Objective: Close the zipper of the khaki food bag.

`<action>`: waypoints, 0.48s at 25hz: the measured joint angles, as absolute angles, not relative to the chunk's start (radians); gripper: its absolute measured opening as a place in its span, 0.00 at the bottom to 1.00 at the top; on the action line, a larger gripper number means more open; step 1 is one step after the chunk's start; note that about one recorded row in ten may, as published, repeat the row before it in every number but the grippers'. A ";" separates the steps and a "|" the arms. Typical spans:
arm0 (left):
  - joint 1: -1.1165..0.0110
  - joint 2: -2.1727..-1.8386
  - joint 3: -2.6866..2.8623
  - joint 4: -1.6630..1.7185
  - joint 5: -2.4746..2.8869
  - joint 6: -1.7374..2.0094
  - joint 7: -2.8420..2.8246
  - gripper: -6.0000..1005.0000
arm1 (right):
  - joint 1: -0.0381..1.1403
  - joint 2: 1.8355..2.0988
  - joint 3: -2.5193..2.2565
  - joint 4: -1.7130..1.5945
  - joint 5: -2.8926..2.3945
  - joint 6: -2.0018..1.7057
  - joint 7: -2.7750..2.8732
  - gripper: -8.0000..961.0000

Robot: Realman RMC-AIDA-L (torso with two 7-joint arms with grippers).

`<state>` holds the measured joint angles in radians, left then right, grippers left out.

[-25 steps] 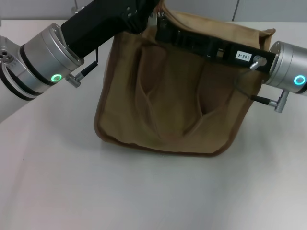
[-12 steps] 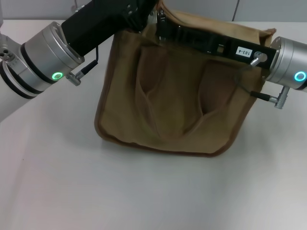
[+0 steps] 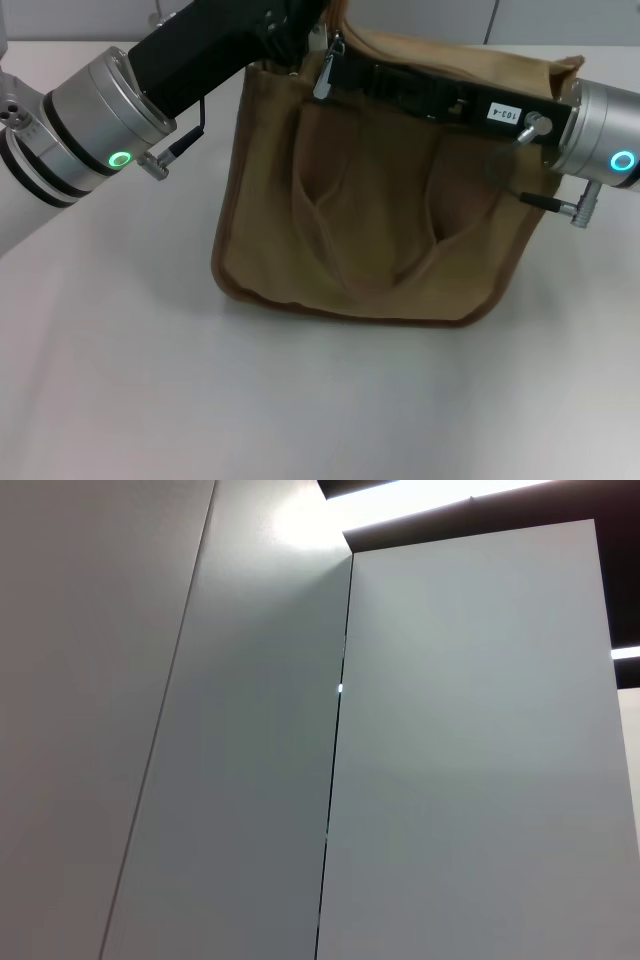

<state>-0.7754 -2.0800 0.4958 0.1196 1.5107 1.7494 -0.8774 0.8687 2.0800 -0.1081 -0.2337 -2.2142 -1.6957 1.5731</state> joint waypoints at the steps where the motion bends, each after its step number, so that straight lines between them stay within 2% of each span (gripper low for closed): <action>1: -0.774 -2.080 0.495 0.120 1.511 1.750 -0.877 0.03 | 0.870 2.081 -0.114 -0.233 -2.213 -1.692 1.573 0.04; 12: -0.764 -2.080 0.495 0.118 1.509 1.756 -0.878 0.03 | 0.836 2.082 -0.111 -0.231 -2.185 -1.735 1.572 0.01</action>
<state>-0.7639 -2.0800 0.4949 0.1181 1.5094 1.7561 -0.8777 0.8356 2.0821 -0.1112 -0.2312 -2.1848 -1.7354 1.5720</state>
